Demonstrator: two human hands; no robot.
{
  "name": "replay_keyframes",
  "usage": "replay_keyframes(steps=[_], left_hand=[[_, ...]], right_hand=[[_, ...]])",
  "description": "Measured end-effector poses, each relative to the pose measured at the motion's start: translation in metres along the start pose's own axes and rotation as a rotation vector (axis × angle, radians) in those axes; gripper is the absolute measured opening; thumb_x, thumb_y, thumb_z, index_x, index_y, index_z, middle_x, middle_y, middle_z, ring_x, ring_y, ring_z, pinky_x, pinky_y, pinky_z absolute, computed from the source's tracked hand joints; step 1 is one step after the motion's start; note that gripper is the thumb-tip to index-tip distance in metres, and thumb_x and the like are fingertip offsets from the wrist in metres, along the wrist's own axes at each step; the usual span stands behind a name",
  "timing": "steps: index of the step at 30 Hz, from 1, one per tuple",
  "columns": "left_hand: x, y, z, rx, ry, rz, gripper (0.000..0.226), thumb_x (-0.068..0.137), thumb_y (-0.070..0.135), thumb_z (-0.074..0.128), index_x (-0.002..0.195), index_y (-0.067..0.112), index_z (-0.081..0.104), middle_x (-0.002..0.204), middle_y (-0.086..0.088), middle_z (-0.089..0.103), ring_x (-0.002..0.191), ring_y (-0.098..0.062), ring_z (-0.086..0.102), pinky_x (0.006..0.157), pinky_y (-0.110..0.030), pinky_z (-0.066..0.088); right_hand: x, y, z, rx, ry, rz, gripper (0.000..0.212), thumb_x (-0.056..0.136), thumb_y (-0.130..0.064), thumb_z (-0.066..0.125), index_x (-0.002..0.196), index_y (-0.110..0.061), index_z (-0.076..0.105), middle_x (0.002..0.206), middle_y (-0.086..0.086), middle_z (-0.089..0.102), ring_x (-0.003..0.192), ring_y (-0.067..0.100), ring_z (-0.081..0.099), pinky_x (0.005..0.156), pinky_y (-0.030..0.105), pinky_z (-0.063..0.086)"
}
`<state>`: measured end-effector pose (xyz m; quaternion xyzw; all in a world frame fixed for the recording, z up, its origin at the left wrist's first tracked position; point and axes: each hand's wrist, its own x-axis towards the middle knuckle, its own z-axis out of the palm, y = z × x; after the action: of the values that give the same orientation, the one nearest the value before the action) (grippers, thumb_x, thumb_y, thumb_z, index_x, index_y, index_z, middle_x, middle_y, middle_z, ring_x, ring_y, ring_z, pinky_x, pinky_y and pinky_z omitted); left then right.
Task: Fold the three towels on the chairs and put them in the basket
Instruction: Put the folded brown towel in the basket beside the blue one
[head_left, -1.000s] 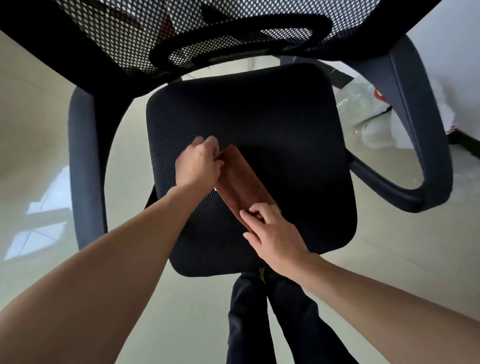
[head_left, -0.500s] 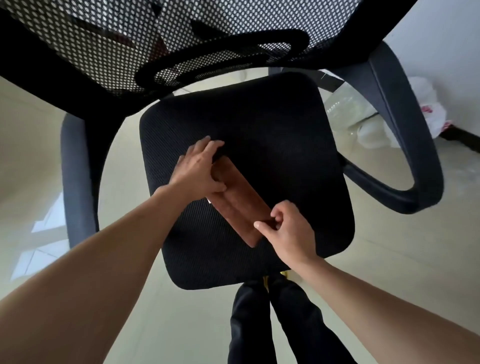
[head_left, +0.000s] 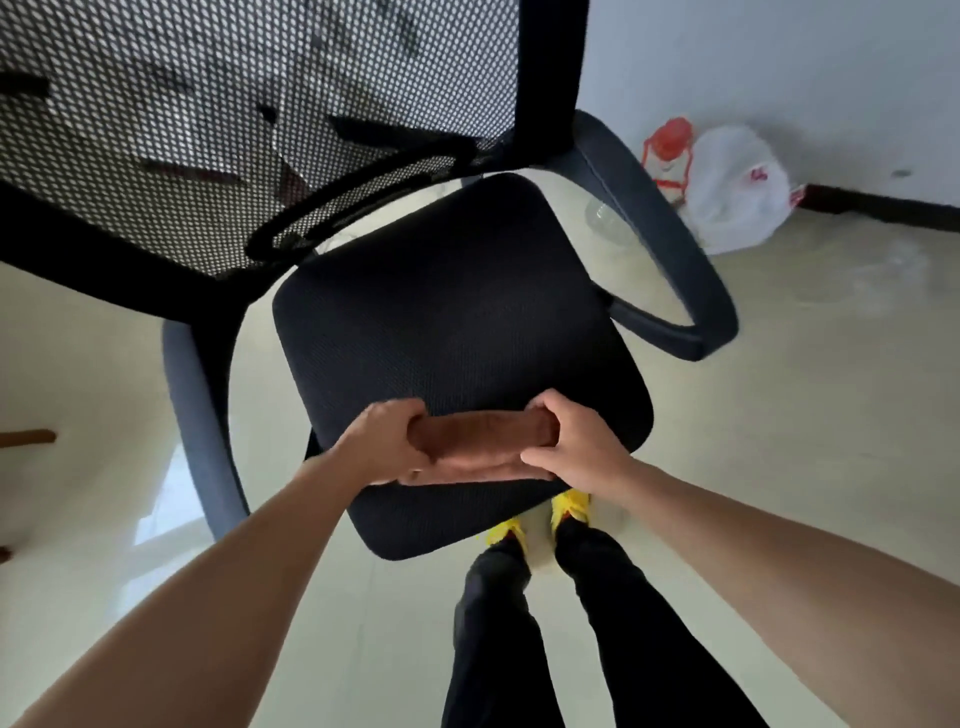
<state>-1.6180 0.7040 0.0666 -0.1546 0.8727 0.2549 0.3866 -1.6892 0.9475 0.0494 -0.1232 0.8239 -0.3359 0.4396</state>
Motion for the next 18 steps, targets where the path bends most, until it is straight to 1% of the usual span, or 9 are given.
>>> replay_keyframes(steps=[3, 4, 6, 10, 12, 13, 15, 16, 18], left_hand=[[-0.033, 0.038, 0.001, -0.258, -0.038, -0.068, 0.027, 0.058, 0.024, 0.078, 0.077, 0.020, 0.058, 0.079, -0.004, 0.062, 0.075, -0.022, 0.057, 0.063, -0.031, 0.047], [-0.040, 0.047, 0.005, -0.339, -0.052, -0.081, 0.027, 0.057, 0.026, 0.079, 0.076, 0.023, 0.059, 0.079, -0.004, 0.062, 0.073, -0.020, 0.057, 0.063, -0.031, 0.047], [-0.057, 0.079, 0.001, -0.383, -0.067, -0.026, 0.026, 0.054, 0.029, 0.077, 0.075, 0.025, 0.061, 0.077, -0.002, 0.061, 0.071, -0.018, 0.056, 0.060, -0.030, 0.046], [-0.082, 0.151, -0.012, -0.165, -0.091, 0.185, 0.023, 0.060, 0.022, 0.074, 0.079, 0.026, 0.060, 0.081, 0.002, 0.061, 0.075, -0.015, 0.059, 0.056, -0.022, 0.042], [-0.100, 0.190, -0.017, -0.020, -0.083, 0.300, 0.024, 0.061, 0.018, 0.073, 0.078, 0.025, 0.058, 0.079, 0.005, 0.061, 0.075, -0.013, 0.058, 0.056, -0.021, 0.041], [-0.108, 0.207, -0.018, 0.045, -0.081, 0.358, 0.024, 0.060, 0.017, 0.072, 0.076, 0.025, 0.055, 0.077, 0.006, 0.060, 0.072, -0.012, 0.057, 0.055, -0.021, 0.040], [-0.127, 0.251, -0.013, 0.201, -0.052, 0.486, 0.028, 0.060, 0.024, 0.074, 0.076, 0.023, 0.051, 0.074, 0.008, 0.058, 0.070, -0.013, 0.056, 0.054, -0.024, 0.040], [-0.136, 0.271, -0.009, 0.273, -0.042, 0.539, 0.032, 0.061, 0.033, 0.075, 0.080, 0.022, 0.051, 0.076, 0.007, 0.058, 0.071, -0.015, 0.057, 0.057, -0.026, 0.043], [-0.156, 0.314, 0.005, 0.402, -0.008, 0.676, 0.042, 0.066, 0.048, 0.073, 0.086, 0.019, 0.048, 0.081, 0.006, 0.058, 0.075, -0.019, 0.058, 0.063, -0.032, 0.046]], right_hand=[[-0.045, -0.007, -0.033, 0.120, 0.093, 0.048, 0.034, 0.078, -0.019, 0.068, 0.108, -0.025, 0.053, 0.087, -0.009, 0.061, 0.083, 0.010, 0.061, 0.068, 0.020, 0.047], [-0.054, -0.006, -0.039, 0.137, 0.129, 0.062, 0.033, 0.080, -0.019, 0.066, 0.109, -0.024, 0.053, 0.089, -0.008, 0.061, 0.085, 0.011, 0.061, 0.070, 0.022, 0.047], [-0.088, -0.006, -0.061, 0.147, 0.228, 0.090, 0.033, 0.081, -0.019, 0.064, 0.112, -0.023, 0.052, 0.094, -0.006, 0.062, 0.088, 0.013, 0.060, 0.076, 0.028, 0.049], [-0.166, 0.004, -0.102, 0.022, 0.318, 0.115, 0.041, 0.075, -0.020, 0.067, 0.112, -0.023, 0.050, 0.092, 0.000, 0.063, 0.083, 0.020, 0.062, 0.073, 0.032, 0.052], [-0.210, 0.011, -0.115, -0.076, 0.353, 0.110, 0.045, 0.074, -0.020, 0.069, 0.115, -0.024, 0.050, 0.092, -0.001, 0.064, 0.081, 0.020, 0.063, 0.071, 0.031, 0.051], [-0.228, 0.014, -0.119, -0.119, 0.380, 0.097, 0.049, 0.074, -0.021, 0.069, 0.119, -0.024, 0.050, 0.097, -0.002, 0.064, 0.085, 0.019, 0.063, 0.074, 0.029, 0.050], [-0.274, 0.027, -0.125, -0.191, 0.465, 0.103, 0.057, 0.073, -0.022, 0.067, 0.128, -0.024, 0.051, 0.111, -0.002, 0.062, 0.096, 0.018, 0.062, 0.082, 0.030, 0.048], [-0.294, 0.034, -0.127, -0.225, 0.501, 0.112, 0.056, 0.073, -0.022, 0.066, 0.128, -0.023, 0.053, 0.112, 0.000, 0.060, 0.097, 0.020, 0.062, 0.083, 0.031, 0.048], [-0.338, 0.050, -0.131, -0.282, 0.593, 0.136, 0.046, 0.075, -0.020, 0.064, 0.120, -0.018, 0.055, 0.107, 0.002, 0.057, 0.090, 0.026, 0.063, 0.076, 0.034, 0.049]])
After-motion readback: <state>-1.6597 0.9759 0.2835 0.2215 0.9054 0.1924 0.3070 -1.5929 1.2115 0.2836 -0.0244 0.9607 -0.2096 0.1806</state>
